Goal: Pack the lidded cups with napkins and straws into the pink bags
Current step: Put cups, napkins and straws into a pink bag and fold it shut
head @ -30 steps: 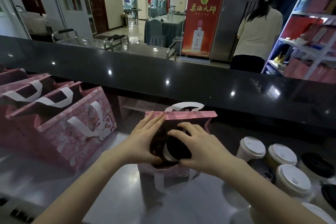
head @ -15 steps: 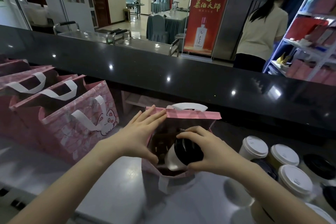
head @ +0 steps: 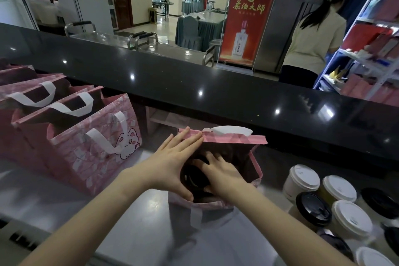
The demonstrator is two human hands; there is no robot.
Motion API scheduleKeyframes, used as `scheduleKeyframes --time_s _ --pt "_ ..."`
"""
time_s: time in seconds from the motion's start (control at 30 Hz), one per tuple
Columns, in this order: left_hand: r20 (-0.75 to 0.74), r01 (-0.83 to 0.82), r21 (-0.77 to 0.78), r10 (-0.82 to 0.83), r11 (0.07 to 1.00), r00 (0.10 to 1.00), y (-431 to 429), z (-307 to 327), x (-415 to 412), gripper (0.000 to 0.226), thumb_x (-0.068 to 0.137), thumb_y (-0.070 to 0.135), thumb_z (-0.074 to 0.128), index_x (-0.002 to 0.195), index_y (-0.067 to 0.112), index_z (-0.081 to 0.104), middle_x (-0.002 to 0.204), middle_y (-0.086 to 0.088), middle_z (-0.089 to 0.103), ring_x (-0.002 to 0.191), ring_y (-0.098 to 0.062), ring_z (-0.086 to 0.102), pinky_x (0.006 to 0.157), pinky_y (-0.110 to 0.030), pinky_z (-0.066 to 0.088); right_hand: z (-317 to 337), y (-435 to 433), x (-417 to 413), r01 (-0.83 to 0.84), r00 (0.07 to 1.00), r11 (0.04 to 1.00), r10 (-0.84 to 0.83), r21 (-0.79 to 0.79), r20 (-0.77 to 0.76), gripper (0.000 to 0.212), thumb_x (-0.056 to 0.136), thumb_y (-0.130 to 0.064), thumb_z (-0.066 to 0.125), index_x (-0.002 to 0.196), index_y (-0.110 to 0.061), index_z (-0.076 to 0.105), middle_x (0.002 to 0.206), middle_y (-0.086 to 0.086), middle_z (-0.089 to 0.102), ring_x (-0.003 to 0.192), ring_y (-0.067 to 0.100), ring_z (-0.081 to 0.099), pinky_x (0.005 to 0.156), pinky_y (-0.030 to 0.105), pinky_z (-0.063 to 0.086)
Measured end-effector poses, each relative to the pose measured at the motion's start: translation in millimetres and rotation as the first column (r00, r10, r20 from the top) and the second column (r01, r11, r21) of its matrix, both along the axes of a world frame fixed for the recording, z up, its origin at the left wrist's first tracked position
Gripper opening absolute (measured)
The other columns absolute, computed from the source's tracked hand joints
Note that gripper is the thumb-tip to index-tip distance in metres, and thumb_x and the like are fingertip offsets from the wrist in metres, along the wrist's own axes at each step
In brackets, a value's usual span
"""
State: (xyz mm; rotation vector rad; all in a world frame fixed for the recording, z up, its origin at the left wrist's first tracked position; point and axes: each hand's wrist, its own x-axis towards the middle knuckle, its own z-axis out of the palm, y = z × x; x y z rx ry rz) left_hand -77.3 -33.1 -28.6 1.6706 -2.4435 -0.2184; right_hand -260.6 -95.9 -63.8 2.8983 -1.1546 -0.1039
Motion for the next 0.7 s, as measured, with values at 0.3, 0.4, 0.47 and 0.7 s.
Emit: scheduleKeyframes --time_s 0.3,0.4,0.47,0.7 --pt "0.033 -0.015 0.014 0.015 1.000 0.999 -4 2 -1 0.138 0.057 0.068 0.074 0.150 0.028 -0.019 0.158 0.016 -0.023 0.136 -0.004 -0.039 0.115 -0.036 -0.018 -8 -6 6 0.003 0.999 1.000 -0.004 0.025 0.033 0.077 0.076 -0.030 0.076 0.140 -0.032 0.033 0.144 0.006 0.027 0.126 0.033 0.033 0.091 0.045 0.049" --pt "0.036 -0.008 0.014 0.008 1.000 0.999 -6 1 -2 0.137 0.057 0.068 0.073 0.150 0.028 -0.019 0.158 0.015 -0.022 0.136 -0.004 -0.038 0.117 -0.039 -0.015 -14 -6 9 0.015 1.000 0.999 -0.015 0.043 0.008 0.075 0.078 -0.031 0.074 0.140 -0.033 0.031 0.147 0.007 0.023 0.128 0.035 0.030 0.089 0.046 0.048" --pt "0.040 0.001 0.009 -0.002 1.000 0.999 -7 -1 -4 0.136 0.057 0.069 0.072 0.150 0.029 -0.019 0.158 0.016 -0.023 0.136 -0.004 -0.038 0.117 -0.040 -0.015 -18 -7 10 0.015 1.000 0.999 -0.014 0.030 -0.015 0.074 0.080 -0.028 0.073 0.140 -0.032 0.030 0.149 0.009 0.019 0.129 0.037 0.028 0.088 0.045 0.048" --pt "0.033 -0.014 0.012 0.014 1.000 0.999 -12 -2 0 0.137 0.057 0.070 0.071 0.149 0.031 -0.023 0.156 0.017 -0.025 0.135 -0.003 -0.039 0.115 -0.038 -0.017 -20 -10 5 0.001 1.000 0.997 -0.001 0.071 0.007 0.074 0.079 -0.024 0.074 0.138 -0.036 0.031 0.148 0.007 0.022 0.130 0.036 0.027 0.093 0.050 0.047"
